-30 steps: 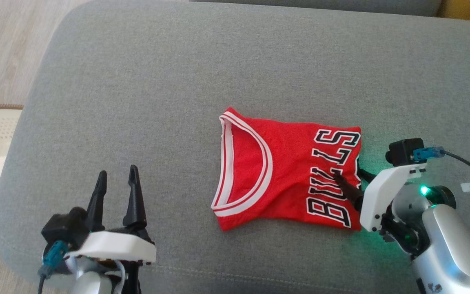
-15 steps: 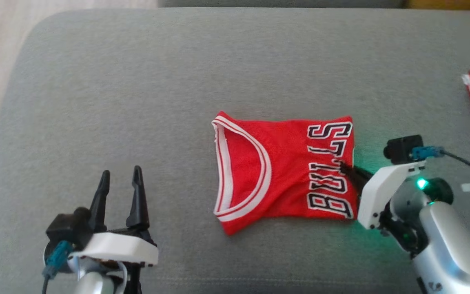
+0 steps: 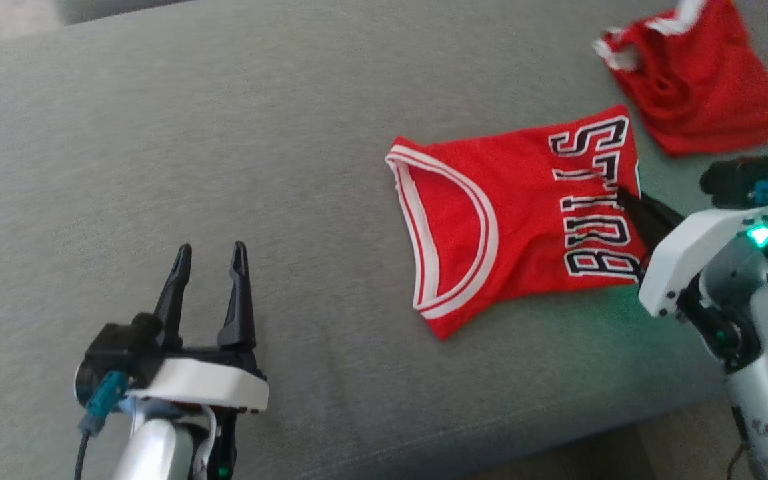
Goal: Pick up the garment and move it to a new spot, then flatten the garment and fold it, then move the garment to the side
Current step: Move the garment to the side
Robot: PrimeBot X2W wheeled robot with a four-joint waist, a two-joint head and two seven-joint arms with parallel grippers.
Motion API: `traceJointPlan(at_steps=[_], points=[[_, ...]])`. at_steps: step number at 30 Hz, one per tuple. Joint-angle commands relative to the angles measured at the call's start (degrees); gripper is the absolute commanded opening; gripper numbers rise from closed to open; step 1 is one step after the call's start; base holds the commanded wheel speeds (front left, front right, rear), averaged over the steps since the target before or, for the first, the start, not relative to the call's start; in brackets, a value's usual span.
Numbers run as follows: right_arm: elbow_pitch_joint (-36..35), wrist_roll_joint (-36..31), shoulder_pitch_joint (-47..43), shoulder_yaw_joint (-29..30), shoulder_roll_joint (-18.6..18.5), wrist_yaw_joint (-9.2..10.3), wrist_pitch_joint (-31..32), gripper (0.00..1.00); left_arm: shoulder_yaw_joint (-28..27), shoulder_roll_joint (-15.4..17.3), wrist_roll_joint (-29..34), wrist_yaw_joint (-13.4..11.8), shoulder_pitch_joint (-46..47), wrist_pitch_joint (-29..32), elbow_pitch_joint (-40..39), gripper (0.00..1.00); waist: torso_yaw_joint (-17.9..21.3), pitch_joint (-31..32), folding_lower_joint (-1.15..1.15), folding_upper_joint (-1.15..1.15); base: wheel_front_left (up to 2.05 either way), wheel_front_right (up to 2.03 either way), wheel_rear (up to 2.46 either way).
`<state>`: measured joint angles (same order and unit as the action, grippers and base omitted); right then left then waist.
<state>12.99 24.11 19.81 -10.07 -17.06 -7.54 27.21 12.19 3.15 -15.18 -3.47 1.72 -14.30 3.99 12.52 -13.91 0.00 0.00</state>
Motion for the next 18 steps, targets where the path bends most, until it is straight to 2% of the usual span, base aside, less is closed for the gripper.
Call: traceJointPlan(at_steps=[1,3,8,18], points=[[-2.8,-0.4,2.8,0.1,-0.7,0.05,-0.7,0.0,-1.6,0.4,0.6,0.4,2.3,-0.7,-1.8,1.0,5.5,-3.2,0.0,0.0,0.0,0.0,0.0],[-3.2,-0.7,3.3,0.7,-0.2,0.05,-1.2,0.0,-1.3,0.7,1.0,0.7,3.2,-0.7,-1.7,1.0,7.6,-4.2,0.0,0.0,0.0,0.0,0.0],[-3.4,-1.2,4.4,1.1,0.6,0.05,-1.8,0.0,-1.0,1.3,1.4,0.8,4.2,-0.7,-1.7,1.0,9.2,-5.5,0.0,0.0,0.0,0.0,0.0],[-1.3,-2.6,9.9,2.9,1.0,0.05,-1.9,0.0,-0.7,1.6,1.1,0.5,4.7,-0.6,-1.7,1.0,6.3,-5.4,0.0,0.0,0.0,0.0,0.0]])
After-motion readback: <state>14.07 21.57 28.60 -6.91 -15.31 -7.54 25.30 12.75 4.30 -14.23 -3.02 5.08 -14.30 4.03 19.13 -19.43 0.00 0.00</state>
